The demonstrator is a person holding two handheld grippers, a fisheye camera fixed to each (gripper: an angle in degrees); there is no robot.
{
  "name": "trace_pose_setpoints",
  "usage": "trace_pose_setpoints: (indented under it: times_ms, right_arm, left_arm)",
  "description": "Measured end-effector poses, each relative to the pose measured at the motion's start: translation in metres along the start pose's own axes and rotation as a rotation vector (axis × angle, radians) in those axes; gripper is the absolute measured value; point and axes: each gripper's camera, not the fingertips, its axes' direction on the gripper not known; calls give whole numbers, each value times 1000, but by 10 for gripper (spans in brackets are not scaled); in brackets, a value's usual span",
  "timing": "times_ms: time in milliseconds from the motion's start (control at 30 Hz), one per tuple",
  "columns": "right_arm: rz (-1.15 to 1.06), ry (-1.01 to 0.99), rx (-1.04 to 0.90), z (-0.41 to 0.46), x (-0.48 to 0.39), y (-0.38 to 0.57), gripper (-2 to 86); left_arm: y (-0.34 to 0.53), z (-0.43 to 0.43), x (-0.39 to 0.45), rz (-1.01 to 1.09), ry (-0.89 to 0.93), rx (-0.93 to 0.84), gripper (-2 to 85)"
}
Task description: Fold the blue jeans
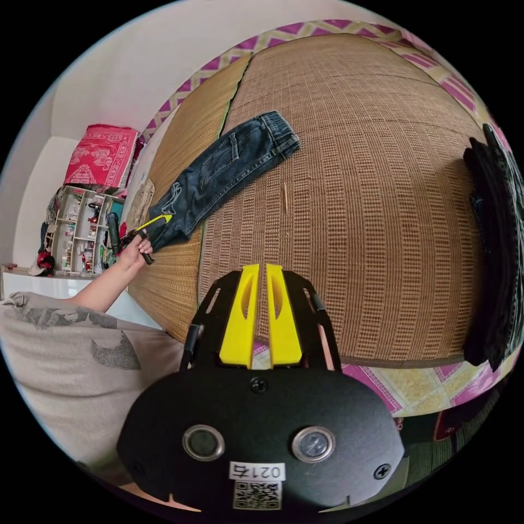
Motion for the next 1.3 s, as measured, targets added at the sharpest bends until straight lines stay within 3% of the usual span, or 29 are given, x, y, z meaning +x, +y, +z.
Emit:
trace_pose_setpoints:
  times_ms: [67, 267, 467, 600, 700, 833, 1067, 1300]
  right_arm:
    - [4, -11, -1, 4, -3, -2, 9]
    - [-37, -13, 0, 15, -31, -16, 5]
    - [-19, -39, -28, 46, -63, -34, 5]
    - [-46, -43, -52, 59, -103, -52, 9]
    - [-67, -39, -45, 61, -132, -67, 16]
    - [-149, 4, -48, 66, -169, -104, 38]
    - [-662, 287, -112, 93, -275, -243, 71]
    - [-1034, 428, -264, 153, -361, -391, 86]
  left_arm:
    - [24, -35, -53, -191, 175, 160, -1]
    - [121, -191, -175, -381, 187, 519, -5]
    - [252, -260, -339, -817, -20, 646, 52]
    - [316, -244, -393, -1002, 15, 655, 79]
    - [306, -240, -383, -916, 1, 719, 69]
    - [197, -201, -337, -557, -28, 447, 64]
    - [-15, -111, -230, 54, -220, 59, 66]
    - [-166, -28, -204, 336, -257, -206, 81]
